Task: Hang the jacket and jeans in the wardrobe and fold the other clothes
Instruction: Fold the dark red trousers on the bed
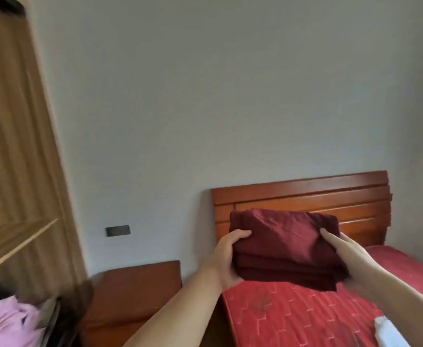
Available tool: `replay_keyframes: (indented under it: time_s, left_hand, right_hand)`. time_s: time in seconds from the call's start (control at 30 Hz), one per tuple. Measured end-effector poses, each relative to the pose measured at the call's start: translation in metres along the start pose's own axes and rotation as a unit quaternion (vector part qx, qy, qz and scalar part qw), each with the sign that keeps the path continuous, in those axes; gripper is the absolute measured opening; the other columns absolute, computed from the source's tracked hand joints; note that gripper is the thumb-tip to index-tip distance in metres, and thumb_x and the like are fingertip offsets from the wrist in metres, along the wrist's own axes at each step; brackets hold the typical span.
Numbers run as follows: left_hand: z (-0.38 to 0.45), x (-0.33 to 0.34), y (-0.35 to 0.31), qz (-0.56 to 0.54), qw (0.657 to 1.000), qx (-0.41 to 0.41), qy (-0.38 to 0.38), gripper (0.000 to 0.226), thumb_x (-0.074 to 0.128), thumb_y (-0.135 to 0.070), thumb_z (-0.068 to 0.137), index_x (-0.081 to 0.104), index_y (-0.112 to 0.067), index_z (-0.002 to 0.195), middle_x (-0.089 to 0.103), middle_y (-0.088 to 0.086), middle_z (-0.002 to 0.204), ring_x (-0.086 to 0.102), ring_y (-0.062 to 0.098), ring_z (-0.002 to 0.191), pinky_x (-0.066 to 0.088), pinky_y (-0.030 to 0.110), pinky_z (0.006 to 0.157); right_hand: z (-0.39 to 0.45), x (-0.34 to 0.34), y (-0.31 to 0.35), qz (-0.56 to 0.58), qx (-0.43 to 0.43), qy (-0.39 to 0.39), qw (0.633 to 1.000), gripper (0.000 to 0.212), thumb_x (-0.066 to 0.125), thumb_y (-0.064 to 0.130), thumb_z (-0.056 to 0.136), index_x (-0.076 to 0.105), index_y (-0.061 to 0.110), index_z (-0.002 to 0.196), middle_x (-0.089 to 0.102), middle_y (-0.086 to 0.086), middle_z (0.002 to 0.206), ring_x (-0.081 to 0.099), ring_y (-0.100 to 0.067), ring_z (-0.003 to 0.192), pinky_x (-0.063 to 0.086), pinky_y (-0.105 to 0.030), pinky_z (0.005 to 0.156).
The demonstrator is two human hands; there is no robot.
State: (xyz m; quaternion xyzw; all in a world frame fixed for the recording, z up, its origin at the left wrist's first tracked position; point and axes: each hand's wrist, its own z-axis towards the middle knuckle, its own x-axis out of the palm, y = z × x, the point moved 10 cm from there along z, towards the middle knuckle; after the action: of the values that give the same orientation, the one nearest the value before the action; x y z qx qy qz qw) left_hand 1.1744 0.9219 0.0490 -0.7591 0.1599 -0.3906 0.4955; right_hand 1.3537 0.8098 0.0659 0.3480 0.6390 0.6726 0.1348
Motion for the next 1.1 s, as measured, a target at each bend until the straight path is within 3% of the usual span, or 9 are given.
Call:
replay_keyframes:
  time_s: [0.13,0.27,0.37,0.47,0.67,0.8,0.87,0.93,1.1]
  left_hand:
    - [-0.034,-0.116,-0.040,-0.020,0.994,0.047,-0.094,0.034,0.064,-0.027,0.073,0.072,-0.010,0.101,0.072,0.018,0.104,0.069,0.033,0.090,0.054,0.040,0.084]
    - [-0.068,-0.237,-0.074,-0.027,0.981,0.085,-0.171,0.036,0.065,-0.022,0.079,0.068,-0.011,0.113,0.073,0.018,0.106,0.067,0.036,0.101,0.054,0.044,0.087]
    - [-0.081,-0.323,-0.099,-0.023,0.971,0.106,-0.211,0.033,0.063,-0.018,0.085,0.066,-0.014,0.118,0.073,0.015,0.108,0.068,0.033,0.103,0.056,0.041,0.082]
    - [-0.085,-0.404,-0.118,-0.026,0.958,0.116,-0.260,0.037,0.063,-0.013,0.087,0.064,-0.019,0.123,0.071,0.012,0.114,0.066,0.033,0.108,0.057,0.040,0.079]
    - [-0.075,-0.522,-0.135,-0.043,0.934,0.090,-0.343,0.038,0.062,-0.014,0.083,0.066,-0.019,0.121,0.073,0.009,0.110,0.067,0.031,0.106,0.056,0.037,0.075]
    - [-0.063,-0.577,-0.150,-0.051,0.914,0.090,-0.392,0.033,0.059,-0.014,0.084,0.068,-0.017,0.115,0.075,0.009,0.103,0.068,0.029,0.099,0.055,0.034,0.070]
    - [-0.060,-0.607,-0.161,-0.048,0.899,0.092,-0.426,0.031,0.058,-0.015,0.084,0.068,-0.015,0.114,0.075,0.010,0.101,0.068,0.030,0.098,0.057,0.038,0.077]
    - [-0.060,-0.638,-0.178,-0.039,0.881,0.100,-0.461,0.033,0.058,-0.016,0.084,0.067,-0.015,0.115,0.074,0.011,0.105,0.068,0.032,0.102,0.055,0.043,0.087]
    - [-0.074,-0.705,-0.234,-0.050,0.821,0.144,-0.550,0.028,0.055,-0.013,0.085,0.069,-0.011,0.109,0.074,0.011,0.095,0.069,0.028,0.082,0.053,0.027,0.062]
  right_hand:
    - [0.024,0.125,-0.045,-0.012,0.057,0.095,0.994,0.010,0.058,0.026,0.095,0.066,0.021,0.100,0.076,-0.007,0.080,0.071,-0.022,0.062,0.057,-0.039,0.070]
    - [0.040,0.249,-0.091,-0.044,0.085,0.170,0.981,0.012,0.059,0.027,0.095,0.065,0.023,0.105,0.076,-0.008,0.091,0.071,-0.028,0.083,0.055,-0.042,0.081]
    - [0.056,0.333,-0.123,-0.063,0.087,0.207,0.972,0.011,0.059,0.027,0.095,0.065,0.025,0.105,0.075,-0.008,0.095,0.069,-0.031,0.094,0.054,-0.047,0.087]
    - [0.074,0.403,-0.150,-0.095,0.081,0.229,0.965,0.013,0.057,0.029,0.097,0.064,0.025,0.108,0.074,-0.007,0.099,0.068,-0.028,0.094,0.054,-0.038,0.078]
    - [0.119,0.508,-0.215,-0.126,0.117,0.277,0.945,0.015,0.056,0.030,0.098,0.063,0.021,0.107,0.074,-0.006,0.098,0.067,-0.028,0.097,0.050,-0.049,0.097]
    - [0.157,0.573,-0.257,-0.126,0.159,0.311,0.929,0.018,0.056,0.027,0.097,0.064,0.015,0.107,0.074,-0.008,0.092,0.067,-0.026,0.084,0.054,-0.034,0.067]
    - [0.174,0.611,-0.278,-0.115,0.193,0.345,0.911,0.023,0.056,0.027,0.097,0.064,0.011,0.111,0.074,-0.010,0.091,0.068,-0.025,0.082,0.053,-0.031,0.063]
    - [0.188,0.653,-0.296,-0.113,0.222,0.390,0.886,0.031,0.058,0.029,0.095,0.062,0.009,0.119,0.074,-0.013,0.100,0.069,-0.028,0.088,0.055,-0.034,0.068]
    - [0.205,0.767,-0.309,-0.126,0.239,0.525,0.807,0.051,0.075,0.029,0.078,0.061,0.014,0.125,0.070,-0.018,0.115,0.068,-0.036,0.104,0.055,-0.050,0.088]
